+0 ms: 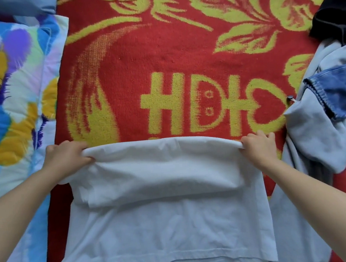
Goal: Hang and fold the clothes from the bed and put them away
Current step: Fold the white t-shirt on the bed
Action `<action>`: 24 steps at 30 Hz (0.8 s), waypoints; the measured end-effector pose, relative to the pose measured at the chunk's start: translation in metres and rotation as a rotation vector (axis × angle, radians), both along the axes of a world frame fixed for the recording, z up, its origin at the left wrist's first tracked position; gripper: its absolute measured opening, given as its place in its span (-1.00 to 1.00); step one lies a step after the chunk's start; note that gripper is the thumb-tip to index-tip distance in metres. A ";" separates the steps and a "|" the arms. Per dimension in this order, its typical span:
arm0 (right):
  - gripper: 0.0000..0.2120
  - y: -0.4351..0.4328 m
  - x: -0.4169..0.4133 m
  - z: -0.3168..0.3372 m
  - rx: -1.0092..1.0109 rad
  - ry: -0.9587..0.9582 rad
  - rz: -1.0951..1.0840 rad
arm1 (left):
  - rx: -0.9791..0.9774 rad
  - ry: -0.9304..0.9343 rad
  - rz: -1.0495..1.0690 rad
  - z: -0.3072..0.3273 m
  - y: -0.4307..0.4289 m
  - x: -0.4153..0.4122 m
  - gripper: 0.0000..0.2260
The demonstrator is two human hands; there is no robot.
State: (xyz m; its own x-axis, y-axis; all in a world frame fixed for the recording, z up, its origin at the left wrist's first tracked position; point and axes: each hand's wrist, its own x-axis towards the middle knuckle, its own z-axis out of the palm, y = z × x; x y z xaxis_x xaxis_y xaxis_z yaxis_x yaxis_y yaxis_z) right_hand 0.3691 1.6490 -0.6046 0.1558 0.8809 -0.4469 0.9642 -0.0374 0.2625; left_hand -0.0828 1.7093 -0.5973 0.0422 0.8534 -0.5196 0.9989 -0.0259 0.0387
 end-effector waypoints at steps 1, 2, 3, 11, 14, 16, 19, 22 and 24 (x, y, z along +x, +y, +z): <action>-0.86 -0.004 0.001 0.004 0.023 0.011 -0.003 | 0.014 -0.047 -0.004 0.004 -0.001 -0.002 -0.73; -0.85 -0.005 0.004 0.006 0.059 0.035 -0.013 | 0.035 -0.082 -0.022 0.007 0.001 -0.004 -0.74; -0.85 -0.006 0.007 0.012 0.104 0.058 -0.025 | 0.054 -0.100 -0.052 0.015 0.001 -0.004 -0.76; -0.77 0.008 0.023 0.069 0.456 0.308 -0.026 | 0.426 -0.134 -0.137 0.073 0.016 -0.018 -0.83; -0.72 -0.016 0.025 0.077 0.584 0.288 0.260 | 0.600 -0.151 -0.350 0.079 -0.009 -0.029 -0.73; -0.77 -0.038 0.031 0.076 0.641 0.278 0.402 | 0.612 -0.173 -0.501 0.075 -0.039 -0.035 -0.85; -0.93 -0.081 0.035 0.064 0.561 0.293 0.593 | 0.569 -0.166 -0.669 0.052 -0.092 -0.048 -0.91; -0.87 -0.124 0.028 0.044 0.298 0.255 0.674 | 0.486 -0.129 -0.633 0.026 -0.140 -0.050 -0.79; -0.59 -0.143 0.020 0.029 0.021 0.225 0.586 | 0.417 -0.060 -0.562 0.013 -0.166 -0.040 -0.71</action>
